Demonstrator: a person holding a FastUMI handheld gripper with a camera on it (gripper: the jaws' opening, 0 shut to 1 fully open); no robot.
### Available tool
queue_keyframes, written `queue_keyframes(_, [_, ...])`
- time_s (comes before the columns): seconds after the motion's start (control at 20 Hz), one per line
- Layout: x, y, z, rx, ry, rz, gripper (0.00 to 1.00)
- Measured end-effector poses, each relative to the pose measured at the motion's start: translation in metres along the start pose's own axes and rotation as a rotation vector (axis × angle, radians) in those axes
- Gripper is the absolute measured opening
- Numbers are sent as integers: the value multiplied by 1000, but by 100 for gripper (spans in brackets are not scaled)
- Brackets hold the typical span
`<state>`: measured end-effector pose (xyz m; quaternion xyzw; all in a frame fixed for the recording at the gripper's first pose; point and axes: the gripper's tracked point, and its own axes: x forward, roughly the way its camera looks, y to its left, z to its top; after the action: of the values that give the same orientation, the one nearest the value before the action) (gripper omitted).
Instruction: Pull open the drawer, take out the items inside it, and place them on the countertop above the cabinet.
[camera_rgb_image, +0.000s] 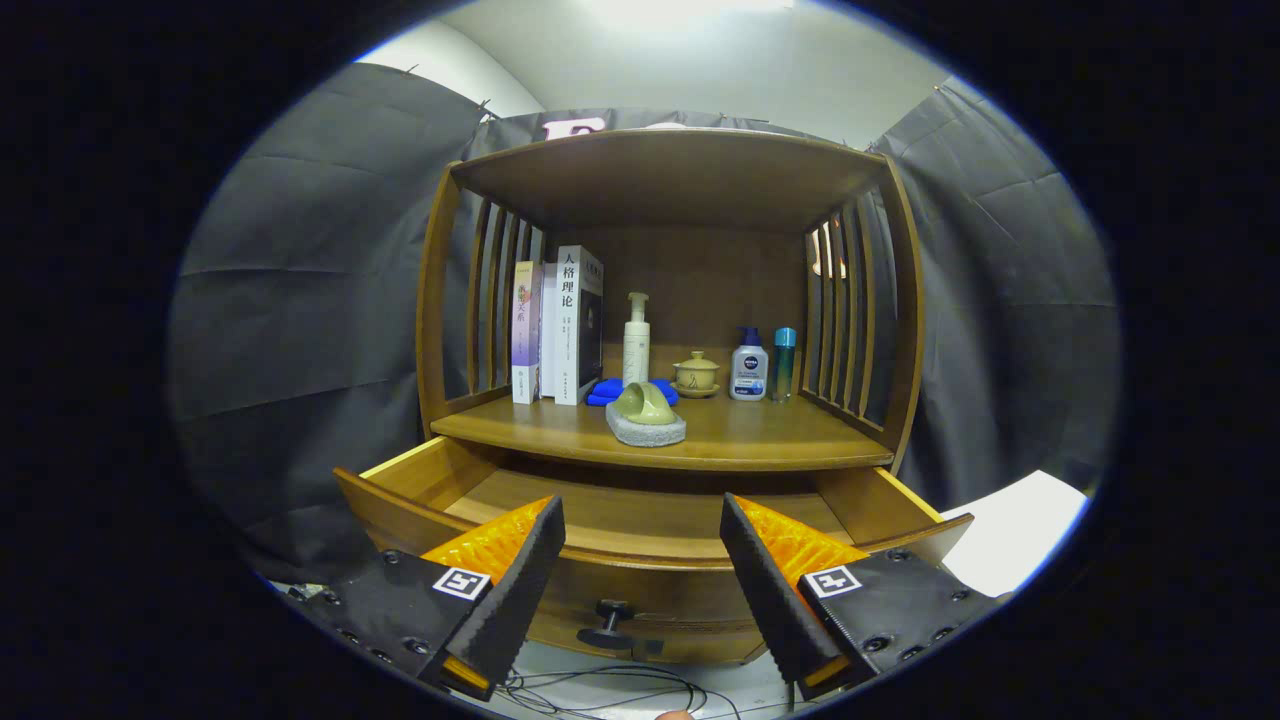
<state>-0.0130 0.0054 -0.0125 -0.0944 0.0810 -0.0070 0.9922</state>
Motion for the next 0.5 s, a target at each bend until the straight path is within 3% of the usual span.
queue_keyframes(0.5, [-7,13,-53,-16,95,-2,100])
